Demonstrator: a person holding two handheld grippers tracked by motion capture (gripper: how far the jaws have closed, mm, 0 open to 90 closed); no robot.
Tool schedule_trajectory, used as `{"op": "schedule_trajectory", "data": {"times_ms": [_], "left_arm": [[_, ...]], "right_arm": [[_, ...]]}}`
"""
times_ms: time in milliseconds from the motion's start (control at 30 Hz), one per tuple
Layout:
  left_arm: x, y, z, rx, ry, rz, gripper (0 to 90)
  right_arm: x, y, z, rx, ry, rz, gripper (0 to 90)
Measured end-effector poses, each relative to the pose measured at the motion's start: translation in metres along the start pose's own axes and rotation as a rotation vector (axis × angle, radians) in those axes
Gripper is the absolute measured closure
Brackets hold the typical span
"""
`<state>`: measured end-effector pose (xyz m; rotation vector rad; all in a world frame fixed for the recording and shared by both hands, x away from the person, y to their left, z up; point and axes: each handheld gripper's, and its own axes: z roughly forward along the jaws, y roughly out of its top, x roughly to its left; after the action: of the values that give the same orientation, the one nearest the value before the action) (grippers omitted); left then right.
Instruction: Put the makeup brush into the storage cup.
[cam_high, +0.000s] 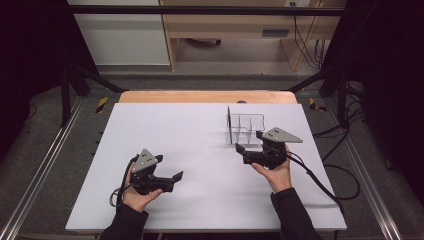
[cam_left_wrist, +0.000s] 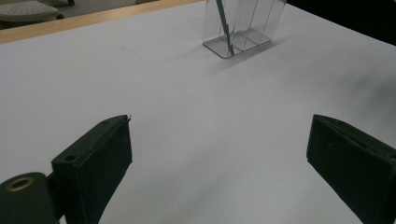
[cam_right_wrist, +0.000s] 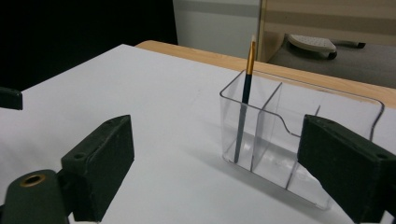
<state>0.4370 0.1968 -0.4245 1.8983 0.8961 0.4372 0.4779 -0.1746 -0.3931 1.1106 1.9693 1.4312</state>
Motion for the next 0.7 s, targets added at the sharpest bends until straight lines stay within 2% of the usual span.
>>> {"op": "schedule_trajectory", "data": {"times_ms": [367, 533, 700], "left_arm": [[0.004, -0.001, -0.002, 0.005, 0.009, -0.008, 6.0], [0.006, -0.002, -0.003, 0.008, 0.013, -0.009, 6.0], [0.009, -0.003, -0.005, 0.008, 0.019, -0.014, 6.0]], "right_arm": [[-0.004, -0.018, -0.021, 0.042, 0.006, -0.017, 7.5], [-0.008, -0.024, -0.028, 0.071, -0.009, -0.031, 7.1], [-0.013, -0.032, -0.035, 0.074, -0.001, -0.006, 7.0]]}}
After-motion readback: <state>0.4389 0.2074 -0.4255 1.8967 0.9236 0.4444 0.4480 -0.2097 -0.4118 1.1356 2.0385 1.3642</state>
